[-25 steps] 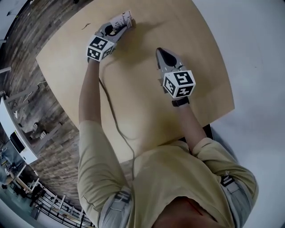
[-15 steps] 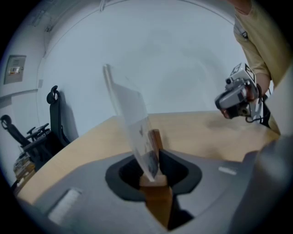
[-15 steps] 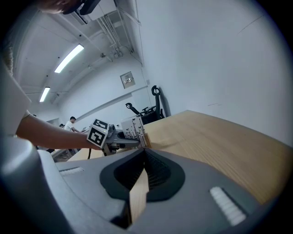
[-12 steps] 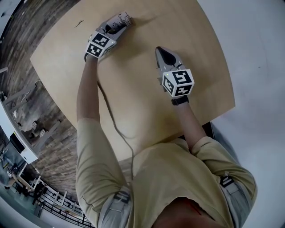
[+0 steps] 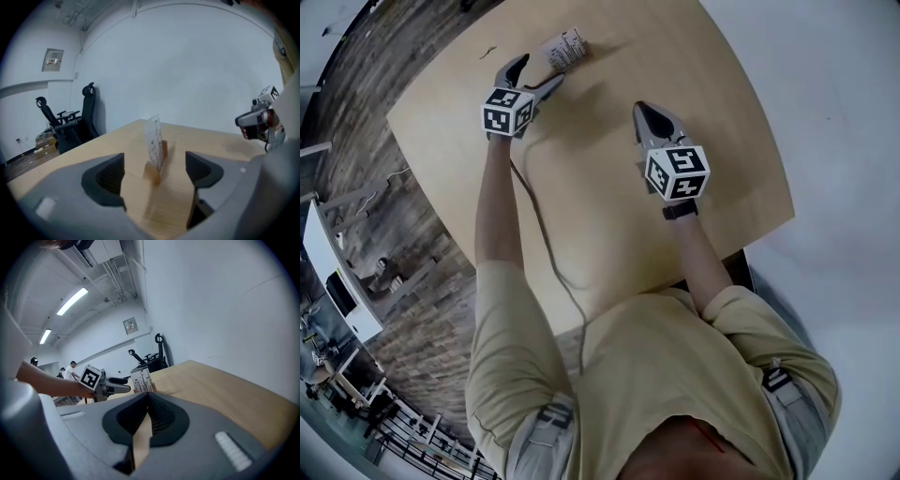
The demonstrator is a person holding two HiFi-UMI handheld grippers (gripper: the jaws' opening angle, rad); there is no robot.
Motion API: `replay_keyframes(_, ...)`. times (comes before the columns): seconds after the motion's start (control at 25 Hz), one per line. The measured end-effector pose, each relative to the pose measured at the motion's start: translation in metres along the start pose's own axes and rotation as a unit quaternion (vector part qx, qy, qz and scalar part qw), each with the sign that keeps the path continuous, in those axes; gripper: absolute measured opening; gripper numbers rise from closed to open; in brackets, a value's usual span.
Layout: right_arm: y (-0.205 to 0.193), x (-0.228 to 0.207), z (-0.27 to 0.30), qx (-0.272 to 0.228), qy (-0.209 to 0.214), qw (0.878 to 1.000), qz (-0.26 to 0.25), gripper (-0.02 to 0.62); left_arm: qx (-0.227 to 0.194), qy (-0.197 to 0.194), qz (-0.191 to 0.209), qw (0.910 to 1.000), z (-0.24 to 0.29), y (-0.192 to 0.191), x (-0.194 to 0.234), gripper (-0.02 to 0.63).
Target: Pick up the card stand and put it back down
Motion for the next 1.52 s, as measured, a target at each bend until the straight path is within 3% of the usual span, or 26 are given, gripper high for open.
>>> replay_keyframes(0.2,0.021,0.034,-0.034,-0.017,0.007,1.000,-0.012,0.003,-0.055,0.030,-0.012,0.9980,-0.068,0.021,-0.032,0.318)
replay_keyframes(0.32,0.029,0.059,-0.055,-0.026,0.010,0.999,-0.017,0.003,-0.105,0.052,-0.038,0.9924,-0.116,0.033,-0.057,0.310)
replay_keyframes(0.52,0.044,0.107,-0.086,-0.037,0.025,0.998,-0.033,0.003,-0.161,0.095,-0.073,0.9796,-0.200,0.031,-0.103,0.267)
replay_keyframes(0.64,0.048,0.133,-0.104,-0.045,0.036,0.997,-0.045,0.003,-0.191,0.122,-0.075,0.9710,-0.248,0.030,-0.131,0.213)
replay_keyframes(0.88,0.056,0.185,-0.133,-0.058,0.063,0.993,-0.077,0.003,-0.261,0.185,-0.075,0.9447,-0.338,0.035,-0.181,0.132)
replay_keyframes(1.2,0.065,0.252,-0.164,-0.068,0.105,0.983,-0.135,0.003,-0.262,0.258,-0.096,0.9251,-0.405,0.010,-0.217,0.013)
replay_keyframes(1.32,0.065,0.269,-0.175,-0.071,0.106,0.980,-0.153,0.003,-0.259,0.275,-0.094,0.9210,-0.422,0.001,-0.231,0.003)
replay_keyframes(1.52,0.069,0.290,-0.195,-0.089,0.096,0.975,-0.178,0.003,-0.267,0.320,-0.100,0.9033,-0.455,-0.004,-0.251,0.003)
Point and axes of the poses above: the fingertips, and each gripper's own axes: z forward along the fingers, x to its left, y out of its top, the point moved 5 cm from there along -z, backward along the fingers, and after that the axes turned 5 degrees about -z, right-handed, at the moved point
